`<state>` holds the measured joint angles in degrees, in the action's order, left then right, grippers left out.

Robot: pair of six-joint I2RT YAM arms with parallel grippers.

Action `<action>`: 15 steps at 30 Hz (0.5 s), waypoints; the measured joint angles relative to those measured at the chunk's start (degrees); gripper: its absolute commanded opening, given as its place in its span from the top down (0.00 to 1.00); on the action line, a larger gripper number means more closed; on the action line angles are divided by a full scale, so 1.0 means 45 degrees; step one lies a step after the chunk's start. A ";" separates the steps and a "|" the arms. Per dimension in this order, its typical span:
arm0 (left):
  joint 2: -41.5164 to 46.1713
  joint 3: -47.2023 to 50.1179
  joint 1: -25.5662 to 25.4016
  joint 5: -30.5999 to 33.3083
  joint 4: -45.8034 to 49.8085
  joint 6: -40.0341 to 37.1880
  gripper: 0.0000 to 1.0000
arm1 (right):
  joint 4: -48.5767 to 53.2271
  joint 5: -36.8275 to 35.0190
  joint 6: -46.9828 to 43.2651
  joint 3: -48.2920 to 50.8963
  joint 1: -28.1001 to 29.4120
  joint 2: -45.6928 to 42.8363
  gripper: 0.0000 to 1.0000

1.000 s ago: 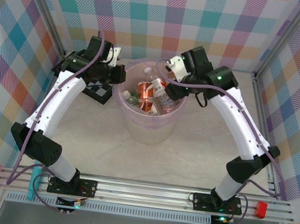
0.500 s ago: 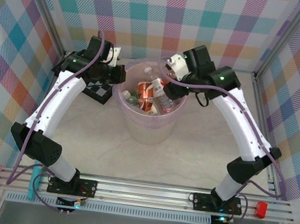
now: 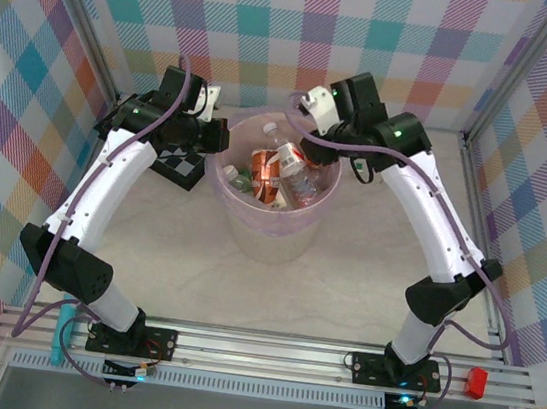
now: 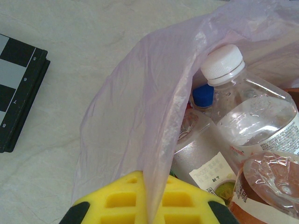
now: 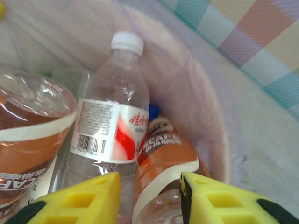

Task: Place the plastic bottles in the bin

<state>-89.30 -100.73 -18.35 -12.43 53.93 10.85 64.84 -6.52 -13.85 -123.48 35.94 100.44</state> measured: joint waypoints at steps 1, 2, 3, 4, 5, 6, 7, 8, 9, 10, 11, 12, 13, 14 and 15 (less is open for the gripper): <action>0.0000 0.0000 0.0000 0.0000 0.0005 0.0000 1.00 | -0.0214 0.0126 0.0039 0.0233 -0.0044 0.0000 0.62; 0.0000 0.0000 0.0000 0.0005 0.0005 -0.0005 1.00 | -0.0457 0.0243 0.0121 0.0442 -0.0083 -0.0034 0.62; 0.0000 0.0000 0.0000 0.0005 0.0005 -0.0005 1.00 | -0.0695 0.0408 0.0238 0.0665 -0.0092 -0.0107 0.62; 0.0000 0.0000 0.0000 0.0005 0.0010 -0.0010 1.00 | -0.1010 0.0607 0.0340 0.0976 -0.0131 -0.0238 0.62; 0.0000 0.0000 0.0000 0.0005 0.0010 -0.0024 1.00 | -0.1253 0.0748 0.0427 0.1243 -0.0155 -0.0369 0.62; 0.0000 0.0000 0.0000 0.0005 0.0010 -0.0039 1.00 | -0.1525 0.0923 0.0568 0.1559 -0.0170 -0.0549 0.62; 0.0000 0.0000 0.0000 0.0005 0.0019 -0.0044 1.00 | -0.1671 0.1039 0.0651 0.1734 -0.0204 -0.0670 0.62; 0.0000 0.0000 0.0000 0.0005 0.0024 -0.0044 1.00 | -0.1715 0.1098 0.0704 0.1787 -0.0219 -0.0714 0.62; 0.0000 0.0000 0.0000 0.0005 0.0019 -0.0044 1.00 | -0.1724 0.1137 0.0758 0.1783 -0.0223 -0.0719 0.59; 0.0000 0.0000 0.0000 0.0005 0.0019 -0.0044 1.00 | -0.1710 0.1137 0.0816 0.1744 -0.0228 -0.0719 0.56; 0.0000 0.0000 0.0000 0.0010 0.0019 -0.0044 1.00 | -0.1666 0.1132 0.0860 0.1671 -0.0223 -0.0714 0.52; 0.0000 0.0000 0.0000 0.0005 0.0019 -0.0044 1.00 | -0.1569 0.1122 0.0942 0.1545 -0.0223 -0.0714 0.46; 0.0000 0.0000 0.0000 0.0010 0.0015 -0.0044 1.00 | -0.1491 0.1103 0.1005 0.1384 -0.0228 -0.0714 0.40; 0.0000 0.0000 0.0000 0.0000 0.0000 -0.0044 1.00 | -0.1447 0.1010 0.0971 0.1239 -0.0228 -0.0714 0.38; 0.0000 0.0000 0.0000 0.0000 -0.0005 -0.0044 1.00 | -0.1413 0.0928 0.1005 0.1078 -0.0233 -0.0724 0.35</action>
<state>-89.30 -100.73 -18.35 -12.43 53.91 10.66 58.48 -2.35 -9.32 -118.63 34.89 97.19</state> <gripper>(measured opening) 0.059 0.605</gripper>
